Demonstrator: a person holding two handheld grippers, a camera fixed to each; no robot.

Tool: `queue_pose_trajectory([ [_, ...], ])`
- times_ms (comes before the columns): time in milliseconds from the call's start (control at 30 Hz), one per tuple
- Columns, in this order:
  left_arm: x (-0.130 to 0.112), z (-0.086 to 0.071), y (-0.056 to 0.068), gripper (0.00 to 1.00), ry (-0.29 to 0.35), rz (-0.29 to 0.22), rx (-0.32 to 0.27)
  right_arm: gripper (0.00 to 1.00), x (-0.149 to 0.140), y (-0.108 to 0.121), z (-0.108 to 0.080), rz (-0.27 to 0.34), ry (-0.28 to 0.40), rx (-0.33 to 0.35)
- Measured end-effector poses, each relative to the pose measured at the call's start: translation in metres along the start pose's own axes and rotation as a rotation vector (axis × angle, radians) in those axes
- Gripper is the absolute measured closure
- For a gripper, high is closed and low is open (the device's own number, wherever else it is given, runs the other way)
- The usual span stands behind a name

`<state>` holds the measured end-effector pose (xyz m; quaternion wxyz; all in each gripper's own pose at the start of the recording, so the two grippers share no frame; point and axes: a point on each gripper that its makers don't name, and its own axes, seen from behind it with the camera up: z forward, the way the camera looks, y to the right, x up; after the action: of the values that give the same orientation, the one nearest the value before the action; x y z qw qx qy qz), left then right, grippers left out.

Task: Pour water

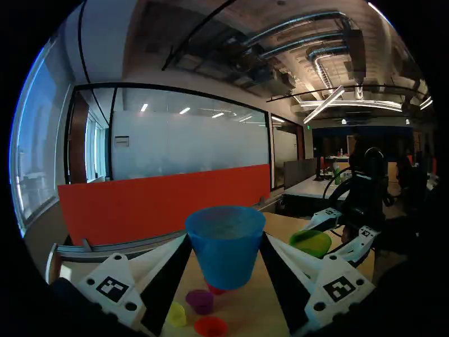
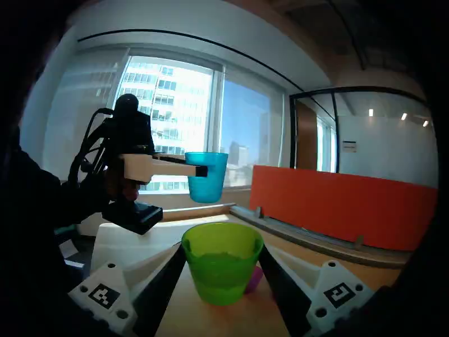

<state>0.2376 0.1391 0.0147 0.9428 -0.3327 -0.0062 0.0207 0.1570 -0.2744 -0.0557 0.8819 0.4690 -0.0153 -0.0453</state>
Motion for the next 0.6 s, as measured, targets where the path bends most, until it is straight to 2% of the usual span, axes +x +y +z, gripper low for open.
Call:
queue_pose_trajectory([
  [600, -0.036, -0.001, 0.010, 0.16, -0.048, 0.005, -0.026, 0.10, 0.006, 0.022, -0.029, 0.026, -0.004, -0.059],
])
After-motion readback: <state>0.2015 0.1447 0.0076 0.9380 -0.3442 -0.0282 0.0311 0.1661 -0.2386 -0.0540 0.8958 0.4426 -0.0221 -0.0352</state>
